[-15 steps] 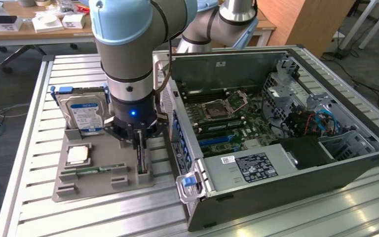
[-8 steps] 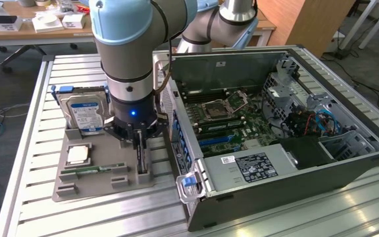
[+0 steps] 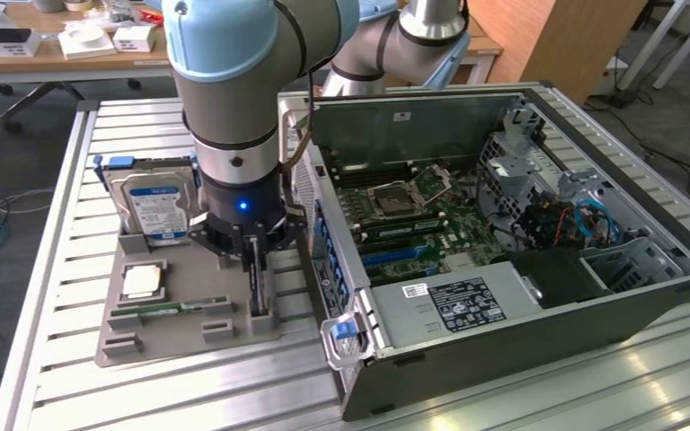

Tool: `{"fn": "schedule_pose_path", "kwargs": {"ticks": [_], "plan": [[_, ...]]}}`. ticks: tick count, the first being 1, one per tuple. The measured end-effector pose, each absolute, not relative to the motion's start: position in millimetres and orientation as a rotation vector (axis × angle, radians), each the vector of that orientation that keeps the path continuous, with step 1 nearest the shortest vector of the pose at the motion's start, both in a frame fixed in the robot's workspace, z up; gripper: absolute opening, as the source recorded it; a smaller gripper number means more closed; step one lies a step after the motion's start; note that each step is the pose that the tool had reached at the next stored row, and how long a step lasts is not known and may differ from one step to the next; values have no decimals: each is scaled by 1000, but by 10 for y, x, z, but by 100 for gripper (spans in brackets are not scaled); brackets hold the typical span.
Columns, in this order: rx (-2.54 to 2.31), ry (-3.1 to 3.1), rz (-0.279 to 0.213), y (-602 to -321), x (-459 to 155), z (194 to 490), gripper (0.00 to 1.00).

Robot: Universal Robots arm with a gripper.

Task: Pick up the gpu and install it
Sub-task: 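Pick up the gpu and move the gpu toward the slot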

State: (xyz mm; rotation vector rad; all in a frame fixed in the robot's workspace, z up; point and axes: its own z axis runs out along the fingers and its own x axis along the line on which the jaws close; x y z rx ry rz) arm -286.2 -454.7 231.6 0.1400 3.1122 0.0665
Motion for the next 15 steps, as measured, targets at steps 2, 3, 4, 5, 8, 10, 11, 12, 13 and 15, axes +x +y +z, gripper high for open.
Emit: {"fn": "schedule_pose_path", "kwargs": {"ticks": [2, 3, 4, 5, 8, 10, 11, 12, 13, 15], "plan": [[122, 3113, 67, -4548, -2861, 2316, 26], [119, 3113, 67, -4548, -2861, 2316, 26], [119, 3113, 67, -4548, -2861, 2316, 26], [119, 3113, 67, -4548, -2861, 2316, 26], [119, 3113, 67, -4548, -2861, 2316, 26], [111, 3114, 67, -4548, -2861, 2316, 26], [101, 3114, 67, -4548, -2861, 2316, 26], [96, 3114, 67, -4548, -2861, 2316, 26], [96, 3115, 67, -4548, -2861, 2316, 26], [96, 3115, 67, -4548, -2861, 2316, 26]]}}
